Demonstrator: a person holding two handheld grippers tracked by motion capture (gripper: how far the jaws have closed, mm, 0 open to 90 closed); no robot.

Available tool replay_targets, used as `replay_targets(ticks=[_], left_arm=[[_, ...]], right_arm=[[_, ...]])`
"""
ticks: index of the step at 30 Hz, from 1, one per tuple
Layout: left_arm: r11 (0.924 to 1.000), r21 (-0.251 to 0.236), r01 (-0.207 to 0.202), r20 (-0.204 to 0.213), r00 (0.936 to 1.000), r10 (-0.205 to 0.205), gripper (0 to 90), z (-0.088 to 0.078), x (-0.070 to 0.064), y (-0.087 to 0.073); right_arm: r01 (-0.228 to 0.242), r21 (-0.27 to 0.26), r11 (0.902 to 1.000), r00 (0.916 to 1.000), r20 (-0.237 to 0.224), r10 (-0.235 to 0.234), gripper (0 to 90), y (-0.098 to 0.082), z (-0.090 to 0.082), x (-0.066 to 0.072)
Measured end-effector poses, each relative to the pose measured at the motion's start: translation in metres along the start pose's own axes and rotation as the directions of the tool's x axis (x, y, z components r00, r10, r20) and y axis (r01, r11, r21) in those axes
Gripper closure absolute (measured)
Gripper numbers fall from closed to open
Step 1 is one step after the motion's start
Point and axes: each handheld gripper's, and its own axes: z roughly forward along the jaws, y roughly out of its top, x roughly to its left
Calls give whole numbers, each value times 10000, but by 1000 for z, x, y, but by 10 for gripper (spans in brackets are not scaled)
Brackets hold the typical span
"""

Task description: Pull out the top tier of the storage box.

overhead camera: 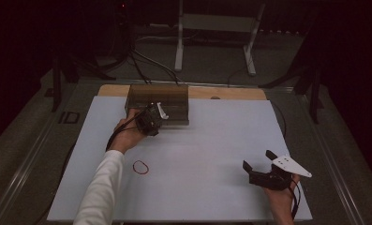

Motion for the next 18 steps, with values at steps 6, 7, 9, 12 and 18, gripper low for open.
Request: replay_targets(ticks=[6, 7, 9, 12, 18], left_arm=[[10000, 36, -41, -21, 10000, 41, 588, -1, -2, -1], [10000, 35, -39, -22, 10000, 39, 588, -1, -2, -1], [10000, 44, -34, -36, 10000, 34, 589, -2, -3, -1], [10000, 20, -55, -45, 10000, 55, 590, -2, -4, -2], [9999, 54, -141, -64, 9999, 141, 594, -4, -6, -3]], right_arm=[[-2, 15, 10000, 10000, -10, 2, 4, 0, 0, 0], [3, 14, 10000, 10000, -10, -3, 4, 0, 0, 0], [-1, 16, 10000, 10000, -13, 1, 4, 0, 0, 0], [-2, 22, 10000, 10000, -18, 2, 4, 0, 0, 0], [-8, 27, 10000, 10000, -26, 8, 4, 0, 1, 0]])
